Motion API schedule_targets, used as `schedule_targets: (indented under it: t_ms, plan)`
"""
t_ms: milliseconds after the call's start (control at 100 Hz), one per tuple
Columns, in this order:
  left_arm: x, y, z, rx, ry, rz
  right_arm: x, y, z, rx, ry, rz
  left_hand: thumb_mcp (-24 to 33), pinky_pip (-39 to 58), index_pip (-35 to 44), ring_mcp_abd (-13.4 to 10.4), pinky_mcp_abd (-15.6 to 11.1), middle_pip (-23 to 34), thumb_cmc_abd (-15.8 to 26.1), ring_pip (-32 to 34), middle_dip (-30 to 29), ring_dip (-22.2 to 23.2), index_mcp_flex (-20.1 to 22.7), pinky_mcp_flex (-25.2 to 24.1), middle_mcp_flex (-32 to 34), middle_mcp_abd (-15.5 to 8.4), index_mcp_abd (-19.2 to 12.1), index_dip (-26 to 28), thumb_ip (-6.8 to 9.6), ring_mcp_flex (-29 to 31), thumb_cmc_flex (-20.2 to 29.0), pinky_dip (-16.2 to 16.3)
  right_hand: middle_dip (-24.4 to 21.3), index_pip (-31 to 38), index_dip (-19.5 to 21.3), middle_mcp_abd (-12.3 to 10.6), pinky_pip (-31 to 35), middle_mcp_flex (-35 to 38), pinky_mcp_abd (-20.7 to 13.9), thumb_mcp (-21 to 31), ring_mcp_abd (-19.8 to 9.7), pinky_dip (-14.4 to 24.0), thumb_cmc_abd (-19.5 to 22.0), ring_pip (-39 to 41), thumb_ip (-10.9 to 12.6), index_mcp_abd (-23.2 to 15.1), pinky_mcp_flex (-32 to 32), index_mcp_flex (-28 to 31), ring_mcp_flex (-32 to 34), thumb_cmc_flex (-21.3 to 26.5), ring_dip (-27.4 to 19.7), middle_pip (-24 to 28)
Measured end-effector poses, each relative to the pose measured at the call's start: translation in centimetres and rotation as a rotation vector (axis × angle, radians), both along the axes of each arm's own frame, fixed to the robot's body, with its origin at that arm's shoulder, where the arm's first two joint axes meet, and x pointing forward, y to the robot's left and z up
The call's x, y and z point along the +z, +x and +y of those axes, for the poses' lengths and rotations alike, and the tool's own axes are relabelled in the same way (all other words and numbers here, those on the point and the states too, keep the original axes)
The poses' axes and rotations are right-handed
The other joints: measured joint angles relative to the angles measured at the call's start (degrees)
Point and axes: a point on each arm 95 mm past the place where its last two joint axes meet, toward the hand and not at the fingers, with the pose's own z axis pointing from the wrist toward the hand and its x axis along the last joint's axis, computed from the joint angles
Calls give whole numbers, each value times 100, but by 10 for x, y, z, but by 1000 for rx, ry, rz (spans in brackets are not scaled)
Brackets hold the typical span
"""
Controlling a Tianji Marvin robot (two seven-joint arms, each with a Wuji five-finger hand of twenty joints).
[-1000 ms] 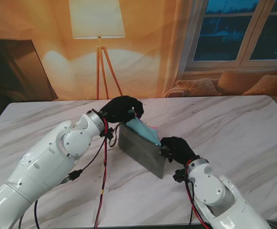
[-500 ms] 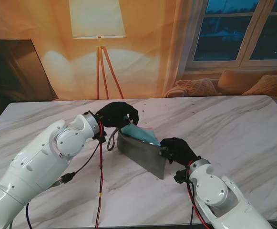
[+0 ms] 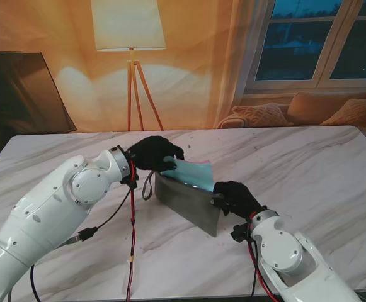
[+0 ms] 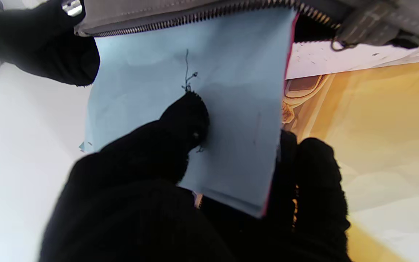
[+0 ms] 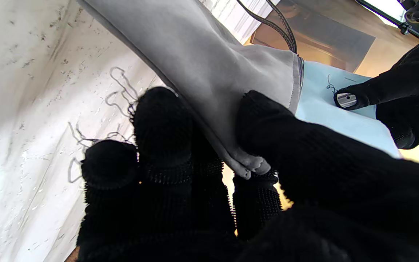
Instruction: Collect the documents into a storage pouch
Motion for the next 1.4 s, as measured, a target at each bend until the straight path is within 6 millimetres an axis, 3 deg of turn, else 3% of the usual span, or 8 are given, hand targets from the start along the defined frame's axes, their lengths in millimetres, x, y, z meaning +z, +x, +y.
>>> schedule_targets:
  t_ms: [230,440,740,830,950,1070,1340,1400]
  plan:
    - [3,1,3,-34,90,-68,1,0,-1,9,-1,4,148,-3,162,2,1,766,-166,621,340,575,-11,-209,-5,63,-149,584,410,0,-214,472,-63,87,-43,-4,-87,-292,1,285,1,0,-315,-134,-10,-60,-245,-286,-272,-1074,0,53]
    - [8,2,7,-21,101,-143,3,0,-2,12,-10,-5,568,36,278,-15,1,1163,-362,968,342,624,-5,-81,8,63,-226,733,562,137,-505,684,-269,-572,285,-16,-221,-516,7,415,9,1,-322,-286,6,-135,-366,-357,-361,-1607,0,96]
    - [7,2,10,-6,126,-88,3,0,-5,23,-85,-25,778,98,376,-44,1,1241,-497,1059,342,622,-4,83,102,51,-226,737,623,347,-577,743,-345,-799,463,-65,-229,-586,11,644,9,12,-541,-292,7,-135,-375,-359,-363,-1563,2,37]
    - [5,2,7,-15,129,-78,3,1,-6,28,-116,-35,820,112,434,-44,1,1244,-497,1097,342,619,-4,88,103,51,-224,746,624,348,-577,748,-180,-771,505,-119,-229,-586,11,659,2,13,-610,-292,8,-138,-335,-367,-363,-1235,3,39]
    - [5,4,3,-29,136,-67,4,1,-6,11,-116,-55,840,121,448,-45,1,1249,-499,1115,342,617,-4,106,103,51,-224,782,624,355,-577,750,-46,-30,150,-109,-227,-281,8,692,-67,13,-682,-272,-1,-193,-88,-332,-243,-711,6,21]
    - [5,4,0,-44,145,-42,4,1,-5,-18,-105,-76,845,172,467,-51,1,1314,-515,1197,342,606,-4,176,160,47,-224,782,624,419,-577,754,-5,299,84,-97,-216,-57,7,692,-67,14,-739,-217,-81,-175,135,-178,-138,-380,6,8]
    - [5,3,-3,-75,172,-60,4,3,-2,-25,-99,-84,1157,311,713,-96,27,1469,-647,1420,342,462,5,481,404,-16,-201,429,628,721,-665,815,12,433,21,-66,-93,130,-9,682,-129,14,-771,100,-96,-83,643,-31,245,-96,82,26]
    - [7,2,-3,-77,170,-63,5,4,-2,-25,-95,-84,1220,329,730,-108,29,1504,-704,1439,337,438,8,545,419,-25,-165,395,719,775,-720,815,12,484,17,-39,-83,186,-12,680,-164,14,-771,230,-97,-40,737,-25,367,-47,145,32]
